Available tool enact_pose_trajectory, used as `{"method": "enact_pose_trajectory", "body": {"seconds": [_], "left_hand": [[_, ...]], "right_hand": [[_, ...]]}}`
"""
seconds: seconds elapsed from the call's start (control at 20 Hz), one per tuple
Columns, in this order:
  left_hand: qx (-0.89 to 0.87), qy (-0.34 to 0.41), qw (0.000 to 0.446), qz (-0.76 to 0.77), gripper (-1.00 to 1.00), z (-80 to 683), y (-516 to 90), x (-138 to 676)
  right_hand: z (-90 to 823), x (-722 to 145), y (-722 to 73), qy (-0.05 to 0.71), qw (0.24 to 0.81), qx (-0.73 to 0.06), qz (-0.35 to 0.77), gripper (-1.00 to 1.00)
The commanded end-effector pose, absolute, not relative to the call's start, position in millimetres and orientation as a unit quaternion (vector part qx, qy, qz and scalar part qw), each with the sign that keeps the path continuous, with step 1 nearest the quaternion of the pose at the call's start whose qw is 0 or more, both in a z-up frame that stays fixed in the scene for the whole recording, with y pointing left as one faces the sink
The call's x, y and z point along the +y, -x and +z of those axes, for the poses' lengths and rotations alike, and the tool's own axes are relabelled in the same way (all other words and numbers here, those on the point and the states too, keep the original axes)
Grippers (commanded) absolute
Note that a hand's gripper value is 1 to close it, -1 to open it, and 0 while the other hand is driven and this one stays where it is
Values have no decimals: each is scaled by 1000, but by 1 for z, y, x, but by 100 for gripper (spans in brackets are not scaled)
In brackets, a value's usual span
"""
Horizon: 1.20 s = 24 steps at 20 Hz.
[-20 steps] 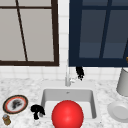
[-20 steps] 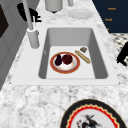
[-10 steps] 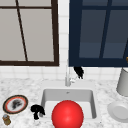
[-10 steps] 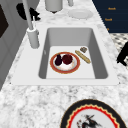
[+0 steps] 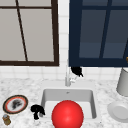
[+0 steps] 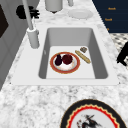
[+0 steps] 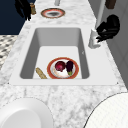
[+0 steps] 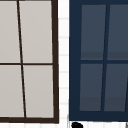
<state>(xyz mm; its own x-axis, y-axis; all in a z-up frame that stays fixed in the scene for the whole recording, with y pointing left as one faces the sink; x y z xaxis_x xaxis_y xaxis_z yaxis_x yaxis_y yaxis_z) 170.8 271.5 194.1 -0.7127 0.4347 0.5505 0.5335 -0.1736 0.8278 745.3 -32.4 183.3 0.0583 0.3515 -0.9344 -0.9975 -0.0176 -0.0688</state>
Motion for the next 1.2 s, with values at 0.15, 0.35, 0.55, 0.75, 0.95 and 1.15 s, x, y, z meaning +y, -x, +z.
{"method": "enact_pose_trajectory", "body": {"seconds": [0.15, 0.35, 0.55, 0.75, 0.95, 1.15], "left_hand": [[-642, 377, 37, -667, 0, 194, -171, 272], [-642, 377, 37, -667, 0, 194, -171, 272], [-642, 377, 37, -667, 0, 194, -171, 272], [-642, 377, 37, -667, 0, 194, -171, 272], [-642, 377, 37, -667, 0, 194, -171, 272], [-642, 377, 37, -667, 0, 194, -171, 272]], "right_hand": [[177, 7, -745, 512, 577, 382, 509, 100], [168, 18, -739, 570, 542, 399, 471, 100], [162, 25, -735, 611, 508, 406, 452, 100], [156, 31, -732, 644, 481, 410, 430, 100], [153, 36, -731, 661, 461, 419, 418, 100], [155, 35, -730, 666, 438, 425, 428, 100]]}}
